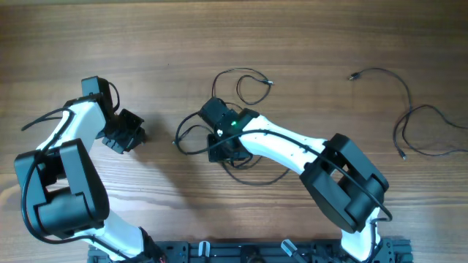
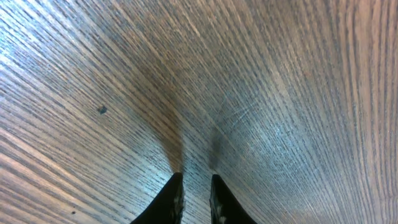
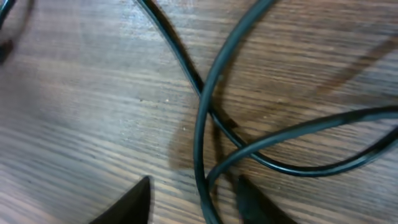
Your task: Untangle cables
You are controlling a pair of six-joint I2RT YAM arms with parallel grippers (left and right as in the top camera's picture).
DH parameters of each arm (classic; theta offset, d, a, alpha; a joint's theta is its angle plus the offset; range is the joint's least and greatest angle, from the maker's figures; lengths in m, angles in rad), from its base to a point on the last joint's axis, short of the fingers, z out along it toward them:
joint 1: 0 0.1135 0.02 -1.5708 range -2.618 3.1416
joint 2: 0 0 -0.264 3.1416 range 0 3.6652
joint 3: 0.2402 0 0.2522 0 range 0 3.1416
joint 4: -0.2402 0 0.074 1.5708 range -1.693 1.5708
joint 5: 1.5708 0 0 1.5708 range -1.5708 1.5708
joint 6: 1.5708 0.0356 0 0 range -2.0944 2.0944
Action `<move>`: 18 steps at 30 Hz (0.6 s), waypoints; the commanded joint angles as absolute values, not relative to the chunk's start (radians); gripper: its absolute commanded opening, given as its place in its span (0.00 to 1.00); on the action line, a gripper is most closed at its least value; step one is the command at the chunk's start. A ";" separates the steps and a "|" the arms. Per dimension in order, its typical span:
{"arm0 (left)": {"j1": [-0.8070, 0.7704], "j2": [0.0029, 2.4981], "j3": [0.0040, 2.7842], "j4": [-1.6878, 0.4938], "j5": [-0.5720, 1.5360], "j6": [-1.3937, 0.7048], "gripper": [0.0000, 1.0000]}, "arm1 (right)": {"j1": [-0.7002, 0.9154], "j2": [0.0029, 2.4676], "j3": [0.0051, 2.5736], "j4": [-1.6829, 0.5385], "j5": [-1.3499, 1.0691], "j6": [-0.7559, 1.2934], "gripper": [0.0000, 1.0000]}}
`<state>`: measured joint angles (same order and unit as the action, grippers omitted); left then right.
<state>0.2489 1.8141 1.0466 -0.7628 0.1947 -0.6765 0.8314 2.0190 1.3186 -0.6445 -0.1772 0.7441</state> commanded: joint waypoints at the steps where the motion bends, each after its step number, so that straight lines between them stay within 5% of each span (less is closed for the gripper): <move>1: 0.252 1.818 1.047 -0.765 0.189 -0.658 0.17 | 0.833 2.039 1.316 -0.640 -0.129 0.815 0.38; 7: 0.252 1.818 1.047 -0.765 0.193 -0.658 0.17 | 0.833 2.039 1.316 -0.639 -0.130 0.841 0.06; 14: 0.252 1.818 1.047 -0.764 0.193 -0.658 0.17 | 0.833 2.038 1.316 -0.625 -0.155 0.834 0.04; 18: 0.252 1.818 1.047 -0.765 0.193 -0.658 0.17 | 0.814 2.010 1.357 -0.585 -0.239 0.619 0.04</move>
